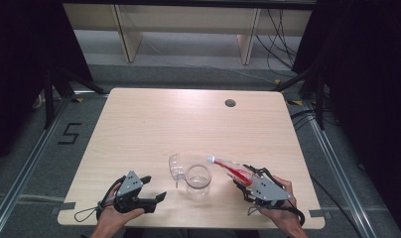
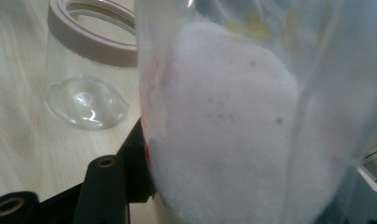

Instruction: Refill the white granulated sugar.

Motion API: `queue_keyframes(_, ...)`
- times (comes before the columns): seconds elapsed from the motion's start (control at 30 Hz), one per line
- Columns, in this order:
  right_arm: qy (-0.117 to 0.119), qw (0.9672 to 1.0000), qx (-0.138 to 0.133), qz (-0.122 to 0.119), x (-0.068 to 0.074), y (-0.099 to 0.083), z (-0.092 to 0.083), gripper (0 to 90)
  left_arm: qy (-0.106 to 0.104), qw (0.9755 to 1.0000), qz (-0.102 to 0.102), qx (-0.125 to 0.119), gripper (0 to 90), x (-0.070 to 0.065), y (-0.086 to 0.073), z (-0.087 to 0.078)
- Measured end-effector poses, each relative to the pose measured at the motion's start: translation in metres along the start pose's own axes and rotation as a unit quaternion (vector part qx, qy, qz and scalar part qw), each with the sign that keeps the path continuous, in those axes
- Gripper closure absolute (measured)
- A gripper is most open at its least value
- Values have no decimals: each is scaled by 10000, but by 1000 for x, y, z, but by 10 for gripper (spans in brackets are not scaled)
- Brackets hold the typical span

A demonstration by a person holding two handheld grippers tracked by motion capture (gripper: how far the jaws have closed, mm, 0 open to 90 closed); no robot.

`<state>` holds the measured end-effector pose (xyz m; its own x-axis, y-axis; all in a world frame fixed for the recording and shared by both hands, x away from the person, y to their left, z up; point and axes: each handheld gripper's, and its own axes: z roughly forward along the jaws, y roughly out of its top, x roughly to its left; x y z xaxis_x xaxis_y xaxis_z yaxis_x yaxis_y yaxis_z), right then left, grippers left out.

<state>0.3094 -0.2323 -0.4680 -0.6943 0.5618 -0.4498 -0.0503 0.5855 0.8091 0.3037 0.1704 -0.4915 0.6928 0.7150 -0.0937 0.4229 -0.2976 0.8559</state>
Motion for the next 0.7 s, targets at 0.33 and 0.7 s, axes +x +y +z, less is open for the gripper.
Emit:
queue_keyframes(0.33, -156, 9987, 88, -478, -2, 3, 1, 449, 1, 10000, 25, -14, 219, 1, 0, 0)
queue_keyframes(0.7, -394, 9936, 234, -1031, -5, 6, -1, 450, 8, 10000, -61, -33, 219, -1, 0, 1)
